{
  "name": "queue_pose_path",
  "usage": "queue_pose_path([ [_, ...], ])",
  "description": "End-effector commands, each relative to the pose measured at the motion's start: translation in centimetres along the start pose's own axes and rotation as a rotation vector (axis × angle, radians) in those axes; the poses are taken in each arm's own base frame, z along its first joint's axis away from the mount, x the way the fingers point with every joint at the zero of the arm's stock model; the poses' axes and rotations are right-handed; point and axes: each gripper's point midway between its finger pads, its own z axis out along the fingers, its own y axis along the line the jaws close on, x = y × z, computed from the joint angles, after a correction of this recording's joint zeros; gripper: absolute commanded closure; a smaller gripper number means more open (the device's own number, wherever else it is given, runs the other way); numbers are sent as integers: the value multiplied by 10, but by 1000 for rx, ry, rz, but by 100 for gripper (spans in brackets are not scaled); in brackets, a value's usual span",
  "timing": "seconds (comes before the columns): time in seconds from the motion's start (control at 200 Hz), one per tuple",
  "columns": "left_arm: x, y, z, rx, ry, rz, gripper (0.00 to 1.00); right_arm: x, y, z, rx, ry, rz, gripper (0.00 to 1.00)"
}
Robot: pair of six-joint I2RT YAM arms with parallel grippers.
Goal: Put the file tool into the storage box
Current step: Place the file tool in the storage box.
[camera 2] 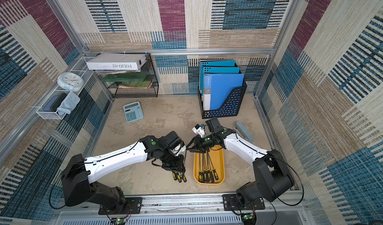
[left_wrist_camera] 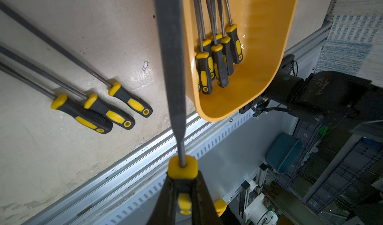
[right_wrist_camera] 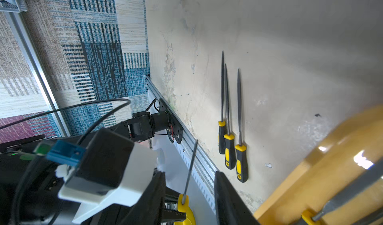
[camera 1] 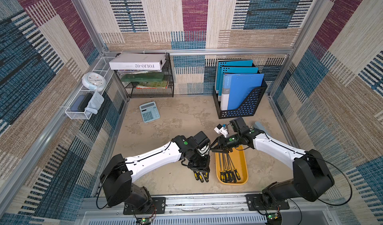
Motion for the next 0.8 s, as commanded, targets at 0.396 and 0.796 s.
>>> queue_pose_path([
  [0.396,-4,-2,-6,-7,-24,20,48,6,-5,11,71,51,13,100],
  [0.796,0,50,-24,-87,-94,-138,0,5,-83,-76,525,48,25,100],
])
